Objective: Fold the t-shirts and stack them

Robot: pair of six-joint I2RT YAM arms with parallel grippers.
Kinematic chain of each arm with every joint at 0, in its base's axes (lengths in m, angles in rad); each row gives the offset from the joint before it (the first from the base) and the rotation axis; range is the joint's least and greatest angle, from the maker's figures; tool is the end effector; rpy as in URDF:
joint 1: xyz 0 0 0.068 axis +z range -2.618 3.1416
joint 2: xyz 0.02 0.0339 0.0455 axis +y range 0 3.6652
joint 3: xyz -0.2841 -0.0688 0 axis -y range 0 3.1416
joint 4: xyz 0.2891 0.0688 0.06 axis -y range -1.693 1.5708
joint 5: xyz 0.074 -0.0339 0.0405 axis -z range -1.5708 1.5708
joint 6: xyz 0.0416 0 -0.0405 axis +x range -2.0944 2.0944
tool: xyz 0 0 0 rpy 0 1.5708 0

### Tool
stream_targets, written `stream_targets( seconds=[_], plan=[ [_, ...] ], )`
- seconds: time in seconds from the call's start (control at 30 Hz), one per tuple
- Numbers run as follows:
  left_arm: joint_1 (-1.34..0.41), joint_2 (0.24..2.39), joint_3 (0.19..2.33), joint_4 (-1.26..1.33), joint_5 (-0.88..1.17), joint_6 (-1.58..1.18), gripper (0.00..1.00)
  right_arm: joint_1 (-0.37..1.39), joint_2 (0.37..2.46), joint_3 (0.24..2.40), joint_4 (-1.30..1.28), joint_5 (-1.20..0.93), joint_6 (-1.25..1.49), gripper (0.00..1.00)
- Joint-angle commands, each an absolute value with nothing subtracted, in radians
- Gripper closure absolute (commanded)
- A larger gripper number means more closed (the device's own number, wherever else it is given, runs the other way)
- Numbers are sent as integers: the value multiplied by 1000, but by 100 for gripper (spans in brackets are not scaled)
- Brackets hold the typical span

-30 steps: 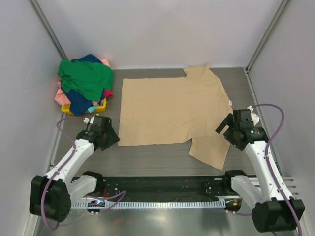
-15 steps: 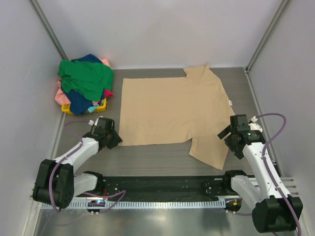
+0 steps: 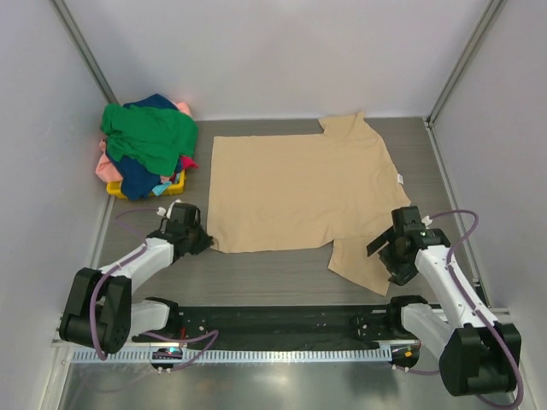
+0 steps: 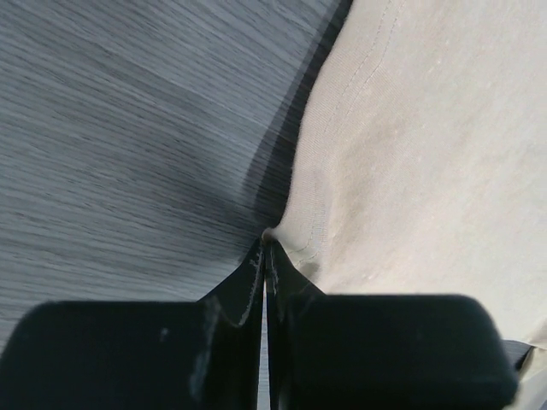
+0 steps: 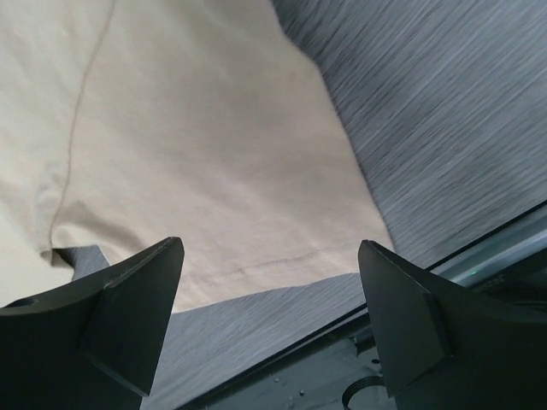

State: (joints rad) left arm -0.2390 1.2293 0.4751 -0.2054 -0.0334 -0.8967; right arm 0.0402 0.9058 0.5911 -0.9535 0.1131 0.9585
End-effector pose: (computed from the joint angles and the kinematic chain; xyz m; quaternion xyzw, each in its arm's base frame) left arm 0.2364 -0.0562 0.1323 -0.3127 0.9008 -0.1484 0.2622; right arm 0.1726 0.0022 0.1945 0.4451 0.8810 0.0230 0.1589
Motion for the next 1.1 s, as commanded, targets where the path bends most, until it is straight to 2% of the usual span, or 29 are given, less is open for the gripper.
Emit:
stream_targets(
  seconds=[0.0,0.07,0.27,0.33,0.43,0.6,0.7,0.73,0.8,0.83,0.93,1.07],
  plan=[
    [-236,1252,457,-163,-66,-914,100,108,946,572,-917,-5,965,11],
    [-236,1265,463,-155,-67,-914,100,159,936,572,-919,58,1014,13],
    [-230,1296,465,-132,-54,-910,100,339,988,508,-873,67,1158,20],
    [-229,1292,459,-124,-51,-908,100,351,1020,480,-838,83,1180,23],
    [-229,1290,457,-121,-46,-904,100,353,1032,463,-807,103,1177,36],
    [-227,1308,466,-117,-41,-900,100,353,1037,442,-769,132,1183,45],
    [-227,1309,466,-118,-40,-900,100,353,1040,434,-752,149,1178,60],
    [-227,1302,466,-121,-38,-900,100,353,1039,434,-752,150,1174,79],
    [-229,1275,474,-149,-38,-896,100,353,1006,436,-755,150,1164,94],
    [-229,1255,474,-162,-38,-893,100,353,987,440,-762,153,1158,99],
    [-229,1166,500,-244,-48,-885,100,353,930,498,-811,181,1121,99],
    [-230,1079,572,-371,-49,-873,100,353,940,700,-942,328,1068,99]
  ],
)
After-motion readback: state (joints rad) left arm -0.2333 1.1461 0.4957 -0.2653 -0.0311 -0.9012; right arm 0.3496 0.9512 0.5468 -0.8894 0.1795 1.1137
